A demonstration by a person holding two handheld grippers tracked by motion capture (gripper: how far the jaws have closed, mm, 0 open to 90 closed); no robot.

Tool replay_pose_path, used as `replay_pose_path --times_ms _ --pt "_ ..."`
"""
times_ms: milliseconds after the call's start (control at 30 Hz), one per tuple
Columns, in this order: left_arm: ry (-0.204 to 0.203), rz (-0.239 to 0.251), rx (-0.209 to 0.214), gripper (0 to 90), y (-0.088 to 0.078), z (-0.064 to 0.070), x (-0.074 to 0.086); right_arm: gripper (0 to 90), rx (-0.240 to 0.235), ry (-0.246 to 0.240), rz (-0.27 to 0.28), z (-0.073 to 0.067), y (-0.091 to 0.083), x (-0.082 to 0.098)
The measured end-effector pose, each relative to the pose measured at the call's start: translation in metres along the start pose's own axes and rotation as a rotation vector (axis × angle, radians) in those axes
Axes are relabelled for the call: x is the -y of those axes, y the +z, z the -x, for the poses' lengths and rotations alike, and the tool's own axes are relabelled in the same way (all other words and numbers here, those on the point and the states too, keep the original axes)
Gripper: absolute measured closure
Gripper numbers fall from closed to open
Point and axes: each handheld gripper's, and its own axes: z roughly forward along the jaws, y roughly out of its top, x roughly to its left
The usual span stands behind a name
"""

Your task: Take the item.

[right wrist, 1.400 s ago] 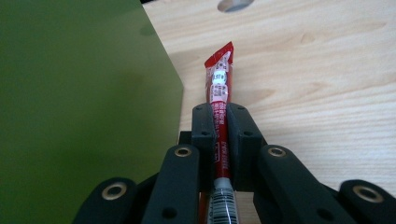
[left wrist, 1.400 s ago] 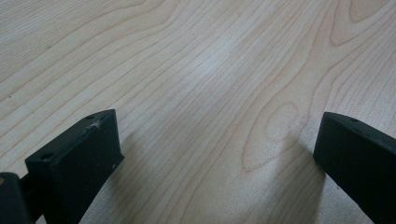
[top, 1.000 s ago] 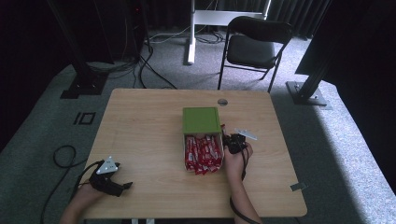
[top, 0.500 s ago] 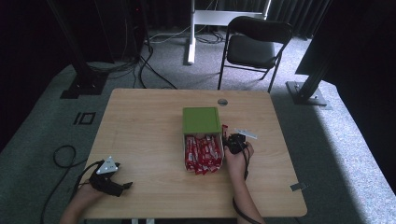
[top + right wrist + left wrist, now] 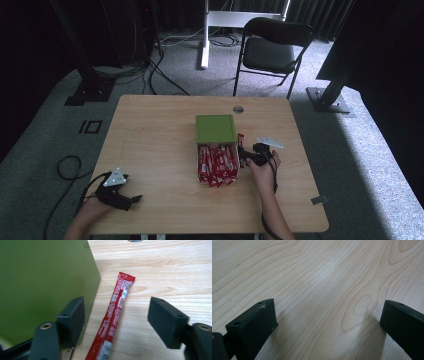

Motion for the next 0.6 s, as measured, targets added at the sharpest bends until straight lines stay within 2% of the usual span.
replay_pose_path --times_ms 100,167,200,267,367,467,600 --pt "0.000 0.000 0.000 1.6 0.000 0.000 0.000 24.5 -0.042 -0.041 0.004 0.004 -0.009 0.000" --pt "0.000 0.000 0.000 1.6 0.000 0.000 0.000 18.8 -0.073 -0.105 -0.050 0.005 -0.014 0.000" --pt "0.000 0.000 0.000 1.6 0.000 0.000 0.000 18.0 -0.080 -0.120 -0.056 0.006 -0.016 0.000" --pt "0.000 0.000 0.000 1.6 0.000 0.000 0.000 18.1 -0.076 -0.105 -0.047 0.007 -0.020 0.001" --pt "0.000 0.000 0.000 1.6 0.000 0.000 0.000 18.1 -0.089 -0.145 -0.042 0.009 -0.026 0.002" --pt "0.000 0.000 0.000 1.6 0.000 0.000 0.000 18.1 -0.097 -0.150 -0.046 0.012 -0.032 0.003" --pt "0.000 0.000 0.000 1.6 0.000 0.000 0.000 18.1 -0.113 -0.179 -0.046 0.020 -0.040 0.006"
